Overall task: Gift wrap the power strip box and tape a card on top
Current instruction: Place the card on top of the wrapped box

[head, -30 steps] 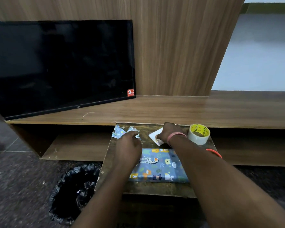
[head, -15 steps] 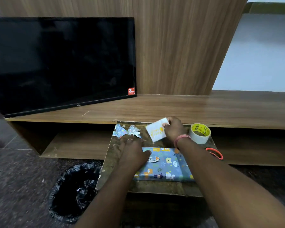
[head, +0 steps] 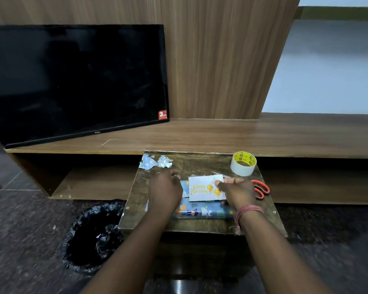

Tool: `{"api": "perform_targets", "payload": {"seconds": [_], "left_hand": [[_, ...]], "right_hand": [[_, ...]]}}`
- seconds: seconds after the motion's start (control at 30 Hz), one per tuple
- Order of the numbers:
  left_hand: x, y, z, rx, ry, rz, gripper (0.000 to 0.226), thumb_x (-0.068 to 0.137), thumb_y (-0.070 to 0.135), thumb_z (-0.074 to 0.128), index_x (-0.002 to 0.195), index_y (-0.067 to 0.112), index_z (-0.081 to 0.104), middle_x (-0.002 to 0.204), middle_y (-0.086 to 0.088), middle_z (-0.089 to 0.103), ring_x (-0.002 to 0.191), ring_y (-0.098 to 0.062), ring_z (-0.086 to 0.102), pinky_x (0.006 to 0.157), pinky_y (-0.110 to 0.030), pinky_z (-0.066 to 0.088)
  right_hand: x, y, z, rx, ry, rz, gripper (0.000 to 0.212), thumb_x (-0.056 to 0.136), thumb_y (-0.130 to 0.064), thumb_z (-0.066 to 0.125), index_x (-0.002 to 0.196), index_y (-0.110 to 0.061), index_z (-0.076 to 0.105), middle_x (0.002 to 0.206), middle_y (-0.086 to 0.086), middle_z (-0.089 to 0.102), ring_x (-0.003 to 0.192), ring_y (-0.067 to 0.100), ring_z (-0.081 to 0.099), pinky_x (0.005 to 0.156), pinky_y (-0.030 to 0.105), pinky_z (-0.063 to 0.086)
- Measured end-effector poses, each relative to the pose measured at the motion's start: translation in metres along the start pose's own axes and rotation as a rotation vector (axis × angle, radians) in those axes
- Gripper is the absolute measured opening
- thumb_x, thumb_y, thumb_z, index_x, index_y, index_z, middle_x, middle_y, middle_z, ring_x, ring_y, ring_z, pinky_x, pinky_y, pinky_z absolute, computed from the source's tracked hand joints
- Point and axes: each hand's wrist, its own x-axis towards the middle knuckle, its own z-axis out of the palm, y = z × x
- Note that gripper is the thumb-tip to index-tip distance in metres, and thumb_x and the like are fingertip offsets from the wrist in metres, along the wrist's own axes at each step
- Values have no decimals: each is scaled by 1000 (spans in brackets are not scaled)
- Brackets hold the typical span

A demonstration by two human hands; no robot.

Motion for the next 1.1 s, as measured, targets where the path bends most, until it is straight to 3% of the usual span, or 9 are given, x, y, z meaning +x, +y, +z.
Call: {"api": "perform_targets", "payload": {"seconds": [0.07, 0.17, 0.3, 0.37, 0.5, 0.63, 0.8, 0.97, 1.1], "left_hand": [[-8, 5, 3, -227, -92, -181, 20, 97, 14, 57, 91, 21, 74, 87, -4, 75, 68, -19, 65, 69, -30, 55], [-12, 2, 7, -430, -149, -366, 21, 96, 8, 62, 80, 16, 73, 70, -12, 69, 59, -26, 62, 71, -46, 60], [-6, 3, 8, -518, -177, -461, 13, 91, -6, 67, 88, 6, 71, 61, -8, 66, 44, -16, 57, 63, -32, 53], [-5, 4, 9, -496, -193, -448, 17, 88, -10, 67, 86, 7, 71, 67, -8, 69, 45, -15, 58, 63, -31, 51], [-7, 1, 11, -386, -187, -405, 19, 84, -10, 71, 90, 8, 73, 79, -11, 74, 53, -21, 62, 66, -36, 55], [-4, -1, 12, -204, -167, -330, 21, 79, -4, 76, 86, 16, 74, 79, -4, 75, 66, -25, 73, 75, -41, 63], [-7, 2, 10, -92, -166, -266, 20, 84, -2, 70, 93, 16, 72, 78, 0, 73, 55, -15, 70, 51, -21, 50], [-7, 2, 10, 94, -201, -148, 29, 83, 5, 73, 106, 22, 72, 95, 3, 73, 87, -20, 72, 78, -29, 55], [-5, 3, 9, 276, -276, 14, 48, 86, 7, 70, 129, 27, 67, 117, -3, 70, 105, -25, 68, 87, -32, 53]], "right_hand": [[-1, -1, -1, 4, -29, 28, 16, 85, -4, 78, 80, 0, 64, 73, 14, 66, 45, 26, 55, 41, 31, 52], [-2, 0, 2, 20, -86, 52, 11, 89, 0, 72, 84, 2, 63, 83, 16, 66, 55, 26, 62, 44, 32, 58], [3, -1, 2, -38, -127, 76, 18, 93, 6, 64, 77, -2, 59, 87, 9, 63, 63, 25, 67, 60, 43, 63], [8, 2, 1, -199, -99, 40, 13, 90, 2, 69, 79, 0, 63, 87, 8, 67, 59, 25, 70, 68, 50, 63], [8, 7, 2, -477, -41, -88, 7, 84, -8, 75, 81, -6, 69, 78, 11, 73, 53, 29, 71, 65, 48, 63], [6, 8, 7, -692, 1, -210, 10, 81, -16, 77, 85, -14, 68, 92, 9, 72, 90, 31, 69, 80, 34, 55], [1, 3, 9, -855, -9, -231, 12, 87, -15, 70, 97, -9, 66, 102, 11, 69, 100, 32, 65, 78, 30, 47], [-2, 0, 9, -978, -45, -288, 14, 91, -15, 67, 104, -9, 68, 107, 12, 70, 104, 32, 65, 79, 29, 46], [1, 2, 10, -1009, -131, -314, 25, 94, -13, 63, 117, -12, 69, 113, 12, 71, 108, 30, 65, 85, 30, 48]]}}
